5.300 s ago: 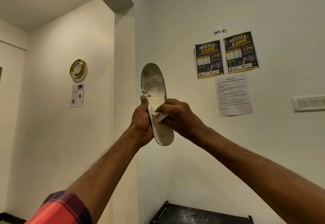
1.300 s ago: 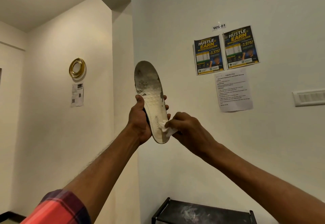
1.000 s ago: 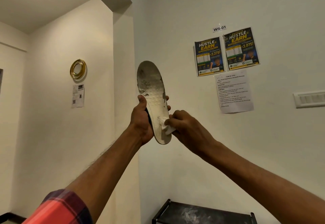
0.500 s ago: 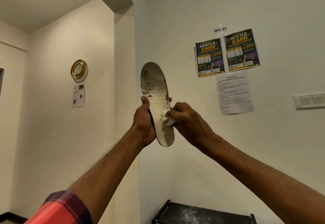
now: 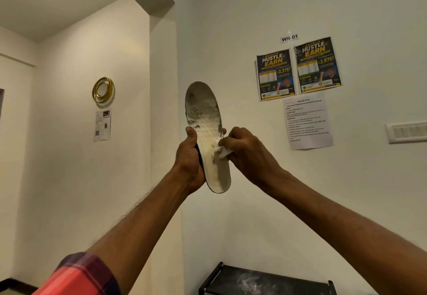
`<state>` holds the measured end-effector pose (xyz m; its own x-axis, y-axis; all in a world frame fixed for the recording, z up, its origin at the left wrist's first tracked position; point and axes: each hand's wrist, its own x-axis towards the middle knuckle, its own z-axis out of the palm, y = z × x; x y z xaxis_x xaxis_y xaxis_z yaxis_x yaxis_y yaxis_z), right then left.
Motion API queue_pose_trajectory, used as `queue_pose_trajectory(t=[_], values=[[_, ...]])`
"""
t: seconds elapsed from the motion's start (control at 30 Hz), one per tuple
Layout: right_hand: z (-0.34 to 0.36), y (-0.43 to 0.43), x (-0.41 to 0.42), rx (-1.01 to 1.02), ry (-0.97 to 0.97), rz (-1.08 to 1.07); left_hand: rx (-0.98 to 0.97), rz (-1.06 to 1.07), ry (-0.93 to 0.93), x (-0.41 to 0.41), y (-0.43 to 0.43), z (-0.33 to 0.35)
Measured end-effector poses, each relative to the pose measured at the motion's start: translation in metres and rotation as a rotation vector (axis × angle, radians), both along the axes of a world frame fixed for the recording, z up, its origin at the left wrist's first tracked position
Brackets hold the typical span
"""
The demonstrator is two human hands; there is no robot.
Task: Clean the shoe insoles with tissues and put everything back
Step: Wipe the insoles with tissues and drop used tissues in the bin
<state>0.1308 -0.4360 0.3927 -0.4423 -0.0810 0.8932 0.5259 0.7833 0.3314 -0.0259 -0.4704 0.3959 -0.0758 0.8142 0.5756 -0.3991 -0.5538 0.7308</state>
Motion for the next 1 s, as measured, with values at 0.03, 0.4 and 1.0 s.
queue_pose_trajectory(t=[0.03, 0.4, 1.0], values=[[-0.002, -0.001, -0.002, 0.018, -0.051, -0.025, -0.005, -0.011, 0.0, 0.0, 0.0, 0.0], [0.003, 0.0, 0.001, 0.025, -0.065, -0.032, -0.027, -0.012, 0.006, 0.002, 0.001, -0.005], [0.022, 0.005, 0.007, -0.018, 0.067, -0.003, -0.043, -0.054, 0.003, 0.007, 0.005, -0.007]])
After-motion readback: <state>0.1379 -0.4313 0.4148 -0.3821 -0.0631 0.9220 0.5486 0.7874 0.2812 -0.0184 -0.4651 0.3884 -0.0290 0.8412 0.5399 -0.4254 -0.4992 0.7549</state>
